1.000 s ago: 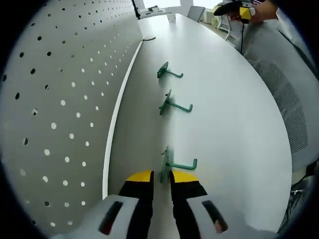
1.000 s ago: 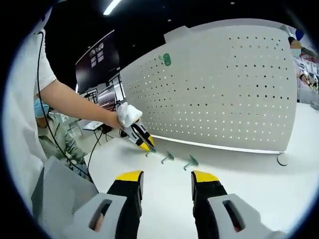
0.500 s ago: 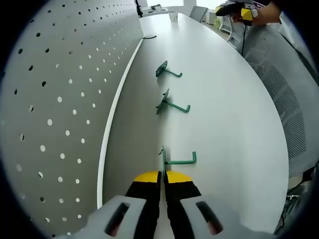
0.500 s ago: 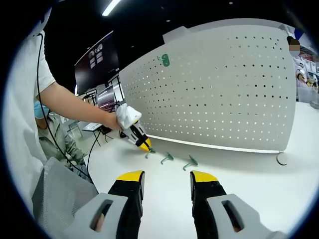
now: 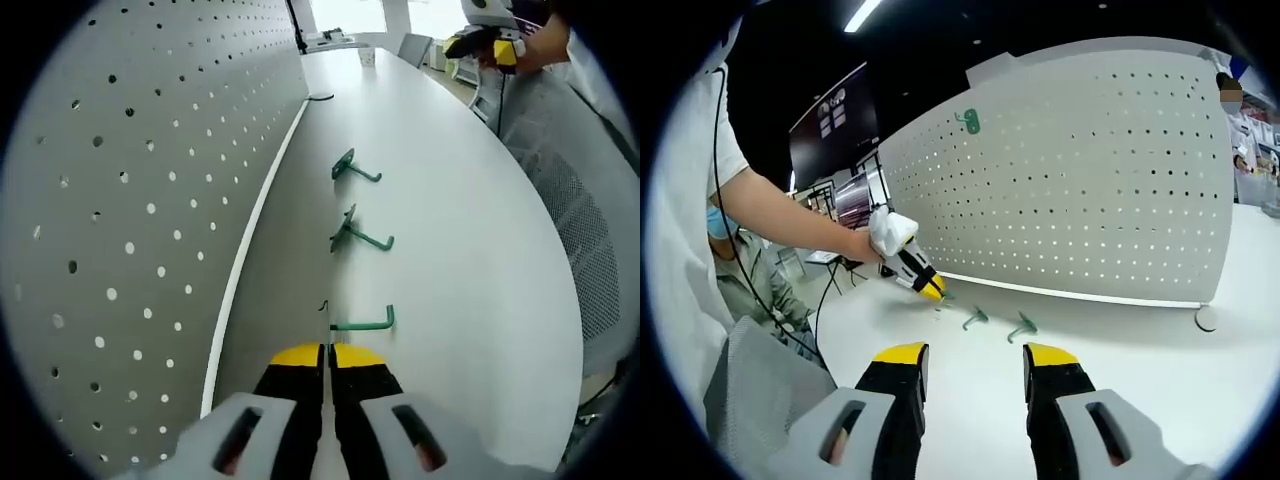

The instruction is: Insert the hook assembly into the mounting plate slot until the hook locks in place.

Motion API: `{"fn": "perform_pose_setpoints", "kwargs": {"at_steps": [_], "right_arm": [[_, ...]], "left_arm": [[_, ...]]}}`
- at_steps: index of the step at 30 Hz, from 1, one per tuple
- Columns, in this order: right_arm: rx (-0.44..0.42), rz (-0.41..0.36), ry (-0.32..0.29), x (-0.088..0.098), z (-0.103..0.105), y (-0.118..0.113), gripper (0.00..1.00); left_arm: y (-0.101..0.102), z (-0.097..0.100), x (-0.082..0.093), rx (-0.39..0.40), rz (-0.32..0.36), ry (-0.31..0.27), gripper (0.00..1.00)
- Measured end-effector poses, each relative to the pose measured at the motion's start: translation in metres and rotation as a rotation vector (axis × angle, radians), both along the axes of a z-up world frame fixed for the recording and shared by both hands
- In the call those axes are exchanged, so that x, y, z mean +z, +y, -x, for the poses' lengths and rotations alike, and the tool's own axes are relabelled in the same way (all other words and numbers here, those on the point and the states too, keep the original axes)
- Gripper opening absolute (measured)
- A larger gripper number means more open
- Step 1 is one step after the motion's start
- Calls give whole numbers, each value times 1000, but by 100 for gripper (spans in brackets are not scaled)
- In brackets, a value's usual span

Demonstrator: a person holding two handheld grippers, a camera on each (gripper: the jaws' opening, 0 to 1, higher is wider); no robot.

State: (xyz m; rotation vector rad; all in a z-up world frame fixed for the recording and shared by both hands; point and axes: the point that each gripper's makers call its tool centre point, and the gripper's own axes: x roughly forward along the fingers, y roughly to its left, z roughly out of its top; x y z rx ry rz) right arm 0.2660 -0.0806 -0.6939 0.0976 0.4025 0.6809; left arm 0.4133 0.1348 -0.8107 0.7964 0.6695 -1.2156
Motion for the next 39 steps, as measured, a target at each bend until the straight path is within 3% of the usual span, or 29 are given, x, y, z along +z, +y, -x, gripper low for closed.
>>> {"fn": "perform_pose_setpoints", "kwargs": {"at_steps": [13,39], "right_arm": [[-8,0,-12,2,0,-2,36],[-6,3,-11,3,0,0,43]], "left_arm": [[-3,1,13,49,71,-10,1],[-11,1,70,179,272,-94,1]]}}
